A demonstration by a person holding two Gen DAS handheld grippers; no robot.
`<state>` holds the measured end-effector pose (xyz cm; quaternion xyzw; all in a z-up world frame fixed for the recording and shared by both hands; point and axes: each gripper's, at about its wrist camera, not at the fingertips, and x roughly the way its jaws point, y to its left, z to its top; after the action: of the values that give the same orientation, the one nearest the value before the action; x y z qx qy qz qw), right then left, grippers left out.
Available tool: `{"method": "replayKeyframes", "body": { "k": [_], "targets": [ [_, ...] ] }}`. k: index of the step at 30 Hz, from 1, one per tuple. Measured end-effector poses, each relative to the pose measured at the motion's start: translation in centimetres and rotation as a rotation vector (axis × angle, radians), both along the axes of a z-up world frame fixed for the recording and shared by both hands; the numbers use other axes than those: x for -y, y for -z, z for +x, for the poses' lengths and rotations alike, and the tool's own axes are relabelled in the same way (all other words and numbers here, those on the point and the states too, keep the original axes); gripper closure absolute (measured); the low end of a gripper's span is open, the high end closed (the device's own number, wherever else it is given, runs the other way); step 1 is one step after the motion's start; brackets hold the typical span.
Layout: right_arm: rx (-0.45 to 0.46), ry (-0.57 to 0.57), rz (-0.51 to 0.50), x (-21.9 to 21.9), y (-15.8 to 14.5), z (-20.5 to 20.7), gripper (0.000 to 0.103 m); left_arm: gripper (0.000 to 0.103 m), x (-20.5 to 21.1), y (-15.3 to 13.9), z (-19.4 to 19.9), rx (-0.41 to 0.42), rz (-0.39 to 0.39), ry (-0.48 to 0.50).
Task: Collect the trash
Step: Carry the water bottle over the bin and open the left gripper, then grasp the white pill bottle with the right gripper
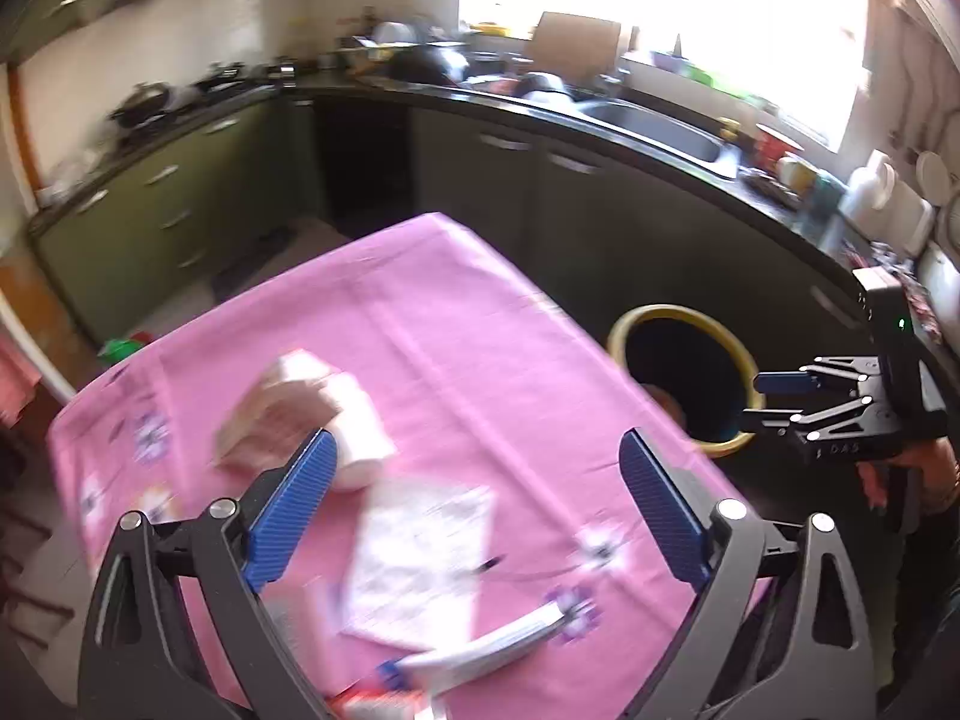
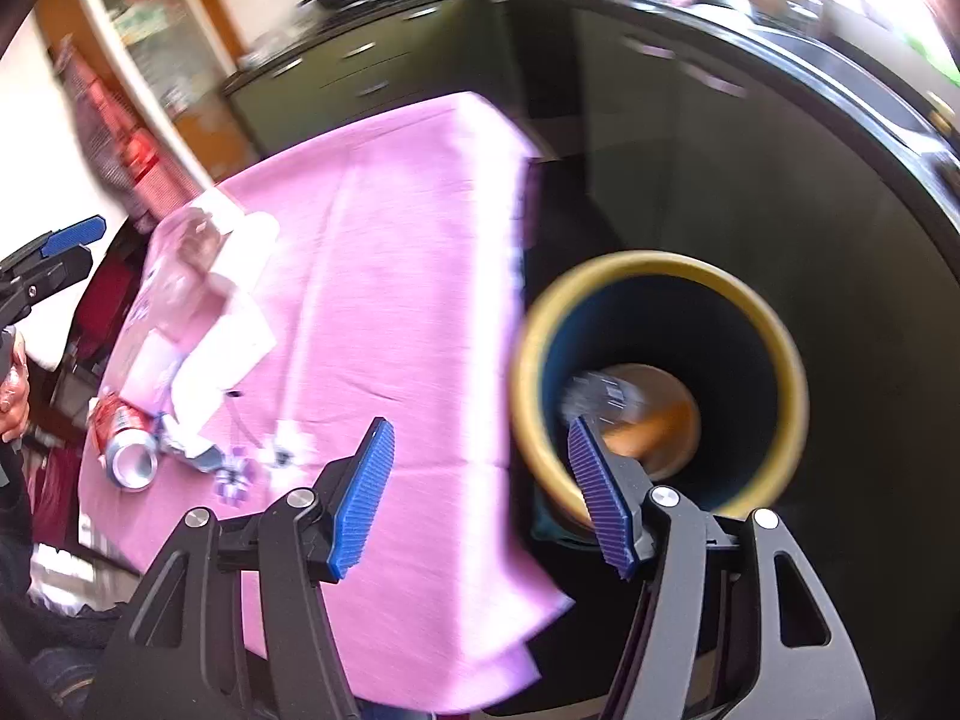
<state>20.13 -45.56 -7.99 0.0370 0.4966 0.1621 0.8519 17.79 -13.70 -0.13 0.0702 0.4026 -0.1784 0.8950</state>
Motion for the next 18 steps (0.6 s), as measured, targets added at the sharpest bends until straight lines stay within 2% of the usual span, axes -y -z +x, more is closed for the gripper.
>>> {"method": "replayKeyframes", "body": {
  "k": [5,8,11,14,18],
  "targets": [
    [-0.016,-0.196,-0.011,-9.4,0.4,2.5,0.041,0.011,-8.2,0.6,-2.6,0.015,-0.029,-0.155],
    [-0.036,-0.261,-0.001,-14.5,0.6,4.0,0.041,0.011,-11.9,1.1,-3.8,0.02,-0.052,-0.232],
    [-0.052,-0.284,0.032,-18.7,0.4,6.2,0.041,0.011,-13.6,1.5,-3.9,0.015,-0.061,-0.254],
    [-0.084,-0.282,0.06,-22.3,0.3,8.5,0.041,0.011,-13.6,1.7,-4.1,0.016,-0.059,-0.248],
    [-0.144,-0.252,0.05,-25.2,1.3,11.4,0.041,0.011,-13.4,2.1,-4.3,0.023,-0.053,-0.231]
  ]
}}
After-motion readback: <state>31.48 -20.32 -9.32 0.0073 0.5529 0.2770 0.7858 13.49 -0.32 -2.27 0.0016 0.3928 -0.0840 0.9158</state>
